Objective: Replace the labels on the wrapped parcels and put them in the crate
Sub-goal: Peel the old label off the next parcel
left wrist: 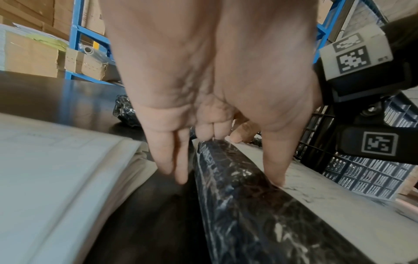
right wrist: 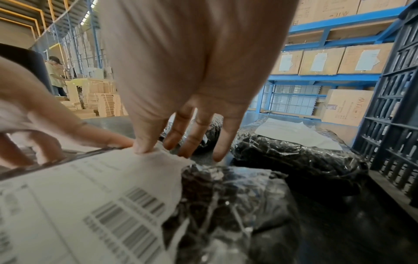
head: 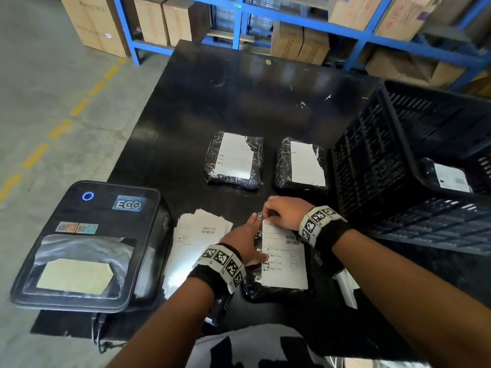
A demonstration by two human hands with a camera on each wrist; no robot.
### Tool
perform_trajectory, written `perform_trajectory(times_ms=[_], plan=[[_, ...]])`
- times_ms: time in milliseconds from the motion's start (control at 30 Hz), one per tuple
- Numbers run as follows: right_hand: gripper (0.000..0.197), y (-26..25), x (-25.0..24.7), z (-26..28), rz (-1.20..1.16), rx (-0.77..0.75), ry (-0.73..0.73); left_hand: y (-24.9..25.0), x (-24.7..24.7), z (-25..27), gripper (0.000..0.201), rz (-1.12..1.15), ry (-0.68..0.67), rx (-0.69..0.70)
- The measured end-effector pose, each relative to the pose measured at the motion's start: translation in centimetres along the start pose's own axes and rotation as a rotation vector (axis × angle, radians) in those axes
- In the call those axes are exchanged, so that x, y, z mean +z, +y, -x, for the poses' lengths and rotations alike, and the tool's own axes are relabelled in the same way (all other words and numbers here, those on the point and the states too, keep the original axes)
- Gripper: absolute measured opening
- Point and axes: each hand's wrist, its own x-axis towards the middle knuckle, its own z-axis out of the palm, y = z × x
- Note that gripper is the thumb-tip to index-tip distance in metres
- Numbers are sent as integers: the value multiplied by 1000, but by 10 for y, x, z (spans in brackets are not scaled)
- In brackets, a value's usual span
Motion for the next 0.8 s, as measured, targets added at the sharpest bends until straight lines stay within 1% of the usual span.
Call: perform_trajectory(times_ms=[67,100,200,300,367,433,600,800], plan=[[23,-1,-1,2,-50,17,29,1,-1,0,103,3,0,-8],[25,-1,-1,2,-46,25,37,2,-2,0,102,5,1,-12],[16,-3,1,2,17,23,76,5,-2,2,94,42,21,-25],[15,-4,6,5,-3,16,113,5,0,3,93,48,27,-36],[15,-4,8,7,15,8,110,6,1,3,93,37,26,-44],[18,-4,8,8,55,-20,94,6,0,3,92,21,22,-48],[20,3,9,13,57,-108,87,9,-3,3,89,-20,0,-62],[16,13,12,25,10,-191,146,10,-4,5,88,-56,3,-55]])
